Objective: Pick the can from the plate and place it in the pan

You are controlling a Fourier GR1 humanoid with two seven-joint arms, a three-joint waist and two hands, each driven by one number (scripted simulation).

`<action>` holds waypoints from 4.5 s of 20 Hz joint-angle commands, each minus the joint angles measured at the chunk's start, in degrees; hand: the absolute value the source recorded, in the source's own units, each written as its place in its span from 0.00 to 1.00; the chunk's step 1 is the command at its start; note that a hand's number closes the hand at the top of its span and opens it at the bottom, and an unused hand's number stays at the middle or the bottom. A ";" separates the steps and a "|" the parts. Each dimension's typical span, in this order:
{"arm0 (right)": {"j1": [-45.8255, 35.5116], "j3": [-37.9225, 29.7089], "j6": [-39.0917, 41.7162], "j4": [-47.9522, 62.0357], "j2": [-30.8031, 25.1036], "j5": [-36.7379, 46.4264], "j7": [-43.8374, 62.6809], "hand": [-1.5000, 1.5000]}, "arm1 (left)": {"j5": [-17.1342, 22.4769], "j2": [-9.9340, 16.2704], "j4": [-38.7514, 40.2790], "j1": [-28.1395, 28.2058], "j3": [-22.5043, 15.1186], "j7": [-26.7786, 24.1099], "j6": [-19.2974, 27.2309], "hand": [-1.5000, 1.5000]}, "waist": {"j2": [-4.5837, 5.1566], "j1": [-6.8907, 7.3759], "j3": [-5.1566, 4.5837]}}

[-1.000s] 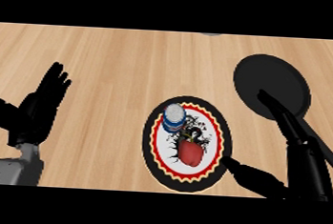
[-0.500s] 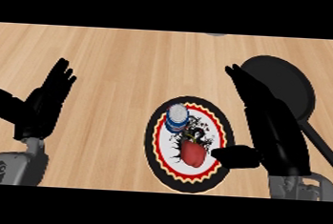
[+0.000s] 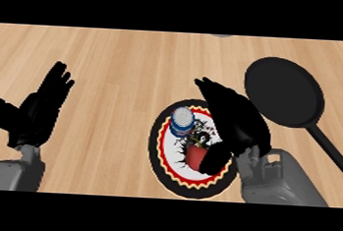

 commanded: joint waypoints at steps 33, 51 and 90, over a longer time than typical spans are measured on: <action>-14.68 2.07 2.94 28.87 9.63 9.94 4.87 0.00 | -1.77 -1.91 0.83 -2.99 1.61 1.30 -0.44 0.50 | 0.13 -0.21 0.07; -11.21 8.17 -9.35 39.89 9.66 8.56 -2.06 0.00 | -4.52 -4.04 -0.11 -0.06 1.26 0.89 -1.13 0.50 | 0.09 0.00 0.08; 6.35 11.07 -11.02 -24.52 -21.75 19.74 -17.35 1.00 | -5.55 -5.85 -1.68 0.94 2.82 0.80 -1.20 0.50 | -0.37 -1.86 0.07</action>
